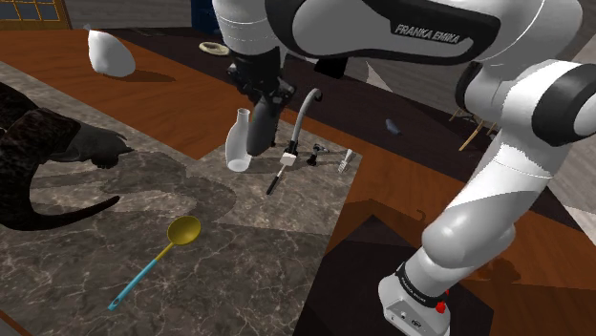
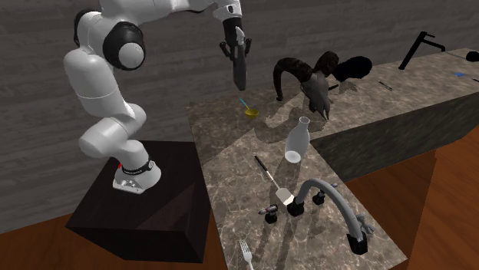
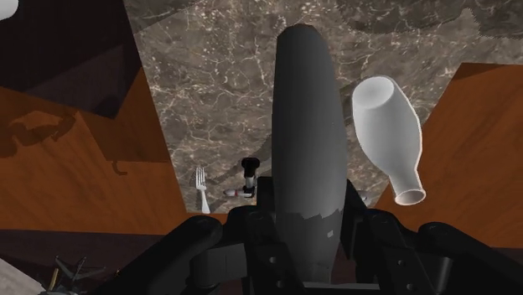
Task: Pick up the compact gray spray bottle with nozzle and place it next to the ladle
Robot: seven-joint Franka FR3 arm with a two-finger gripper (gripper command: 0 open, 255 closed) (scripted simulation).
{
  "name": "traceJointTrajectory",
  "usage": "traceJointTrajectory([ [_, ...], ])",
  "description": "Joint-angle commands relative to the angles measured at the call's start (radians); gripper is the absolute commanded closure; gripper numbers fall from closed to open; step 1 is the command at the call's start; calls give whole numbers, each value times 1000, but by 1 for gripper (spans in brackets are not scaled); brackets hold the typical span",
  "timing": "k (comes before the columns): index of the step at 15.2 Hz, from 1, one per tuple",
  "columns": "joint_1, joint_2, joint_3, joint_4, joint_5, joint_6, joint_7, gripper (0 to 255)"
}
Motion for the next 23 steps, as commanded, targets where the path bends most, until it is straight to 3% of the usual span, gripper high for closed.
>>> traceJointTrajectory([
  [1, 136, 89, -28, 70, -71, -77, 74, 255],
  [6, 473, 267, -125, 285, -197, -233, 184, 255],
  [9, 691, 377, -192, 468, -283, -326, 212, 255],
  [16, 590, 352, -158, 305, -228, -225, 275, 255],
  [23, 522, 345, -138, 178, -202, -137, 326, 255],
])
